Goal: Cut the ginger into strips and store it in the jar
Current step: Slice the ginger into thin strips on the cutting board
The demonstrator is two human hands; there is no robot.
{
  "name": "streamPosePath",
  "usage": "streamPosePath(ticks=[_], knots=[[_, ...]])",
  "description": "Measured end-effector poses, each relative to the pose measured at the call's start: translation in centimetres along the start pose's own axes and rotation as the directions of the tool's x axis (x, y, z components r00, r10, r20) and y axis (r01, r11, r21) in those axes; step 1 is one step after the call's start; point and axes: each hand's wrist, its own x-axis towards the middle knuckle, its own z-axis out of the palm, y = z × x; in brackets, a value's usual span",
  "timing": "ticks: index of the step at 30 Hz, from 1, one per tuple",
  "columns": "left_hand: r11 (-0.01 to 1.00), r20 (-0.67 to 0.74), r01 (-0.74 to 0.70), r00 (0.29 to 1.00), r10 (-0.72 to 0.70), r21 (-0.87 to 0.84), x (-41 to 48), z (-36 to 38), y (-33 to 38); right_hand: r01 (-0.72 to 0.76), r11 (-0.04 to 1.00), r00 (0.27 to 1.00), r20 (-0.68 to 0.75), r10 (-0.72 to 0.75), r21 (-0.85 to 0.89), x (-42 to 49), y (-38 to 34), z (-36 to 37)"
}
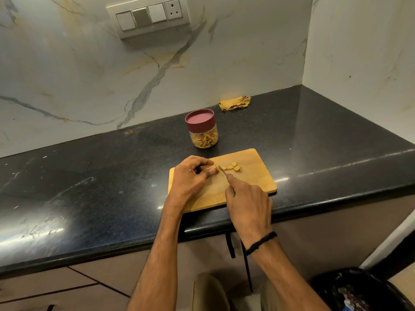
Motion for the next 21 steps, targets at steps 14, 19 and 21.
streamPosePath(ticks=[14, 19, 21], knots=[[0.997, -0.001, 0.072, 0.997, -0.072, 0.007, -0.19, 0.08, 0.62, 0.039, 0.994, 0.999, -0.011, -0.038, 0.1, -0.02, -0.15, 0.17], [0.998, -0.001, 0.056, 0.998, -0.057, -0.019, -0.17, 0.05, 0.53, 0.063, 0.992, 0.998, -0.017, -0.061, 0.106, 0.09, -0.7, 0.37], [0.998, -0.001, 0.059, 0.998, -0.059, -0.027, -0.08, 0.06, 0.44, 0.057, 0.992, 0.998, -0.012, -0.056, 0.11, 0.19, -0.73, 0.42]])
